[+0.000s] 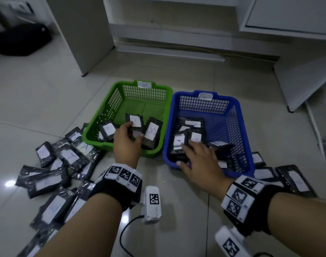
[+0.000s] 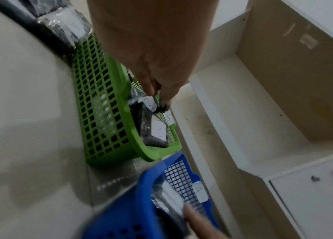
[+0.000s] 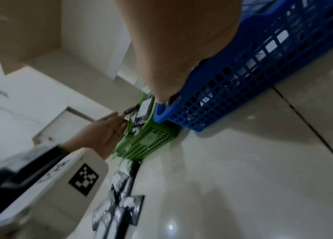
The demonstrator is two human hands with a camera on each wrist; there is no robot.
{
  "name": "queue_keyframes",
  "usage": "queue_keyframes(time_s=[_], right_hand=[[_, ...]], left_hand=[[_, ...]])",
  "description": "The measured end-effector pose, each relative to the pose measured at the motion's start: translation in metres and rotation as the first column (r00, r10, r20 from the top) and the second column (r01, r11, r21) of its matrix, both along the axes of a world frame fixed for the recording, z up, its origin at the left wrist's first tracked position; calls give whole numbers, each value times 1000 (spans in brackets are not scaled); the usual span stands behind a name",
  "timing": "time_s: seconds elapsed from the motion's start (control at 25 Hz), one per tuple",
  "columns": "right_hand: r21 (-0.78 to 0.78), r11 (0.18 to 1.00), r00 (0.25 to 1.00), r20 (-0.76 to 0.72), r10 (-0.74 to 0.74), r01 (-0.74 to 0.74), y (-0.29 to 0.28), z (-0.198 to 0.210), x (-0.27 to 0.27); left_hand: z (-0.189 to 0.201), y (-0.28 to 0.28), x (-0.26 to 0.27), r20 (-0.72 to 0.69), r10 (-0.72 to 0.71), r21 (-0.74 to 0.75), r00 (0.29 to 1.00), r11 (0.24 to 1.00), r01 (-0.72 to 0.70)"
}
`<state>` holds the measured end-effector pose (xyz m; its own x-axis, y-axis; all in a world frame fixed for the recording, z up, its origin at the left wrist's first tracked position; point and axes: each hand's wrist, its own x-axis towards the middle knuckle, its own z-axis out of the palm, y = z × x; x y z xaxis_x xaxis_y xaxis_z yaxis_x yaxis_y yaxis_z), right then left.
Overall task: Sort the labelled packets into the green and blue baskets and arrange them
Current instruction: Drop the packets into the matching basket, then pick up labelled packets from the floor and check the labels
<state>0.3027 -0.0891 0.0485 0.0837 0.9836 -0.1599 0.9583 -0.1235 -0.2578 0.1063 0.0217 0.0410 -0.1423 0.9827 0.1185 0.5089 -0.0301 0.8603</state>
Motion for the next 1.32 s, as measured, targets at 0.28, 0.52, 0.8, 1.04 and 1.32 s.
queue_keyframes(time_s=[0.28, 0.52, 0.8, 1.04, 1.32], right_hand=[[-273, 957, 994, 20, 110, -101, 5, 2, 1], [-5, 1000, 998, -56, 22, -22, -42, -1, 56], [325, 891, 948, -142, -286, 318, -113, -17, 137], [51, 692, 693, -103, -713, 720, -155, -47, 220], [-50, 651, 630, -208, -748, 757, -154, -77, 256]], left_hand=[[6, 3, -5, -463, -202, -144, 863, 978, 151], [6, -31, 49, -359, -289, 97, 888, 934, 343], [-3, -92, 163, -245, -637, 173, 731, 713, 679], [-18, -161, 252, -377, -838, 117, 394, 379, 918], [-67, -175, 296, -479, -824, -239, 303, 454, 858]])
